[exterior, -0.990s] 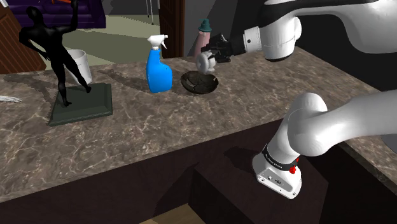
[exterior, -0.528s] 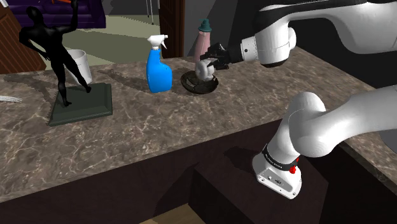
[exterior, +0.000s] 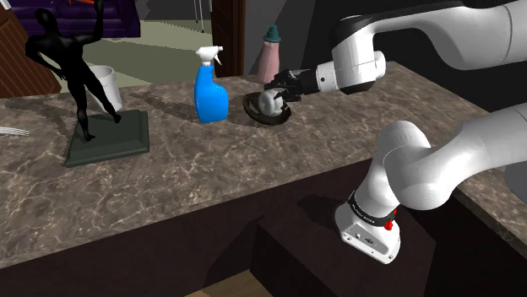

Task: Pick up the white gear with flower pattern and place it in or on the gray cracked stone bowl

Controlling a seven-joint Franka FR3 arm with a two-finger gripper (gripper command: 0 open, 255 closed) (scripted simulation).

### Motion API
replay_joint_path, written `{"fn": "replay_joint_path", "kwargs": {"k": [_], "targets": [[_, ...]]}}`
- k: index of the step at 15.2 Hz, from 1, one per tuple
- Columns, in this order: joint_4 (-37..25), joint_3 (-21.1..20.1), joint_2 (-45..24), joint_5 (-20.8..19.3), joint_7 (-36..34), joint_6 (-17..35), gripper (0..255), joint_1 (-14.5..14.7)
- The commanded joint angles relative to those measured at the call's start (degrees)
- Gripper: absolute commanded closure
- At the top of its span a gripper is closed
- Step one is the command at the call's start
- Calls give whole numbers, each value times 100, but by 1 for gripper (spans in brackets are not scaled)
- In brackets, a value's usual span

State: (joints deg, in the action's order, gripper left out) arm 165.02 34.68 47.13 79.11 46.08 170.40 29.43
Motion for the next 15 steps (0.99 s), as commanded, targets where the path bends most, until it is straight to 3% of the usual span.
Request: {"fn": "replay_joint_path", "kwargs": {"k": [1,6,7,12,15], "targets": [[-9,35,-8,42,63,13,255,32],[-9,35,-8,43,63,12,255,31],[-8,38,-8,46,69,13,0,32],[-9,35,-8,43,63,12,0,31],[545,-702,634,-1501,-1415,-869,0,-1514]]}}
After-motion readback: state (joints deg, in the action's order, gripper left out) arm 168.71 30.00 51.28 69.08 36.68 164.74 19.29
